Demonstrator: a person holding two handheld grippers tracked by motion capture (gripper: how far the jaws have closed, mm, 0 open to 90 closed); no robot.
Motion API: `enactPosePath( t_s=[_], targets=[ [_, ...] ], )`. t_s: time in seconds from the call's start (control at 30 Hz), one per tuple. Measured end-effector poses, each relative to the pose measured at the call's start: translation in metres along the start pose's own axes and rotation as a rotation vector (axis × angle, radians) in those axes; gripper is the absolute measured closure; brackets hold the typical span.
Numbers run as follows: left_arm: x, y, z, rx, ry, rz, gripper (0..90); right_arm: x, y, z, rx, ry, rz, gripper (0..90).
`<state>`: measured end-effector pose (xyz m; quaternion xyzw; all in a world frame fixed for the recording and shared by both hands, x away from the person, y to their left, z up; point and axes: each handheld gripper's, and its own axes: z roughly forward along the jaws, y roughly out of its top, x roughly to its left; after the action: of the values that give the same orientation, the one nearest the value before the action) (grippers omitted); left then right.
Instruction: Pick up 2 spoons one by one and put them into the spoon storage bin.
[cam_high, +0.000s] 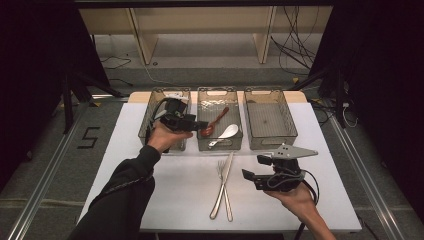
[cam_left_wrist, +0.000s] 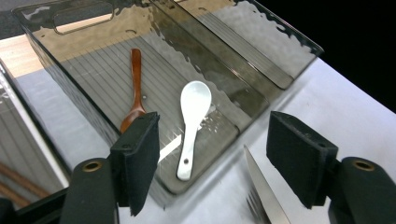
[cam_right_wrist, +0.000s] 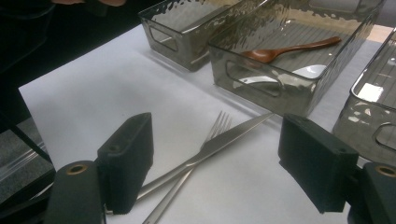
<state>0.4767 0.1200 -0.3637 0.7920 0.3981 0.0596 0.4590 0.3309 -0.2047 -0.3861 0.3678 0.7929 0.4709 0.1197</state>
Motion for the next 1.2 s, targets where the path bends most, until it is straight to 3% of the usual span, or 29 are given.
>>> enactPosePath(
  t_s=[0.17,0.47,0.87,0.97,1.2],
  targets=[
    [-0.001,-0.018,-0.023,-0.034,-0.010,0.004,30.9,0.001,0.000,0.002,0.004,0.003,-0.001,27.6],
    [-0.003,-0.037,-0.051,-0.081,0.020,0.017,28.4,0.004,0.000,0.005,0.011,0.009,-0.011,27.6],
    [-0.016,-0.066,-0.072,-0.132,0.001,0.060,24.9,0.009,-0.001,0.012,0.041,0.023,-0.019,27.6],
    [-0.015,-0.078,-0.076,-0.126,0.007,0.063,24.3,0.011,-0.002,0.016,0.049,0.030,-0.023,27.6],
    [-0.013,-0.098,-0.090,-0.166,0.035,0.049,23.5,0.015,-0.003,0.022,0.067,0.041,-0.035,27.7]
  ],
)
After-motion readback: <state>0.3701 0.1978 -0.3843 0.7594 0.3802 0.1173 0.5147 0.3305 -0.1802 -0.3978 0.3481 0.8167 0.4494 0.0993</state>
